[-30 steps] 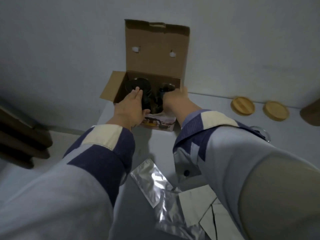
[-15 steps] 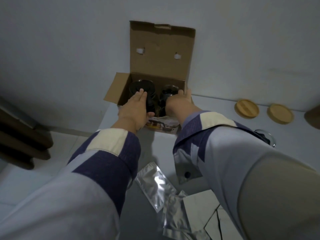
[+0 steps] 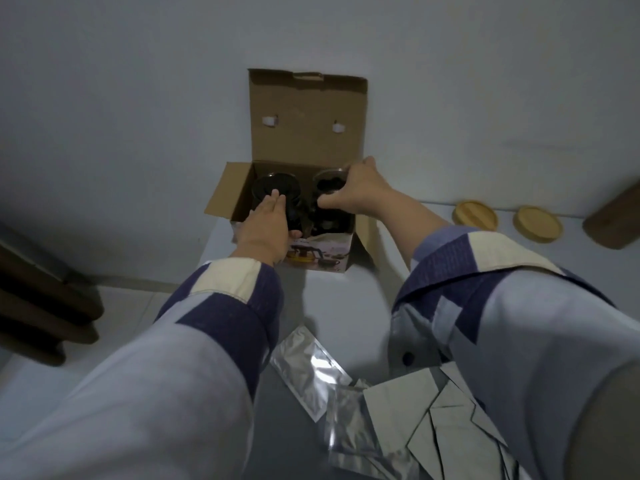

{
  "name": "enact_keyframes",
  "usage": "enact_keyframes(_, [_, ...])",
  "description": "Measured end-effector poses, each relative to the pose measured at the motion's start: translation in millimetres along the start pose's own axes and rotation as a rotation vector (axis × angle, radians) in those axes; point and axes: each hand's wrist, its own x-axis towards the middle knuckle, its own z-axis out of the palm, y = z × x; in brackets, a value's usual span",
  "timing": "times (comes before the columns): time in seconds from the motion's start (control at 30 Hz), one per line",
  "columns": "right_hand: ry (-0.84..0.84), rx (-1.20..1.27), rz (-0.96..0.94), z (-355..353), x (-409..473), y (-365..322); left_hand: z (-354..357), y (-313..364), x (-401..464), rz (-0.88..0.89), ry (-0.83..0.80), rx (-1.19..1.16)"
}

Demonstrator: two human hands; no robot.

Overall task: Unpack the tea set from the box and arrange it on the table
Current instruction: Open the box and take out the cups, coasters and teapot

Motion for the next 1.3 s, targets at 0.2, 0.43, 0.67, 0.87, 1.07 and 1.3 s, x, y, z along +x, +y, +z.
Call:
enact_keyframes(0.2, [0.207, 0.419, 0.073, 11, -17, 25, 0, 1, 0, -0.004, 0.001, 0.018])
enact_keyframes(0.43, [0.288, 0.503, 0.105, 15, -29, 56, -5, 9, 1, -0.023, -0.013, 0.032])
enact_keyframes(0.67, [0.329, 0.502, 0.134, 3, -56, 107, -5, 57, 0, 0.081, 0.081, 0.111])
enact_keyframes(0.87, [0.391, 0.499, 0.205, -12, -100, 178, 38, 146, -33, 0.317, 0.131, 0.14])
enact_keyframes(1.07, [0.441, 0.443, 0.314, -16, -146, 255, 109, 200, -63, 0.341, -0.133, 0.103])
enact_keyframes(1.3, [0.447, 0.434, 0.326, -5, -172, 309, 156, 227, -89, 0.186, -0.389, 0.111])
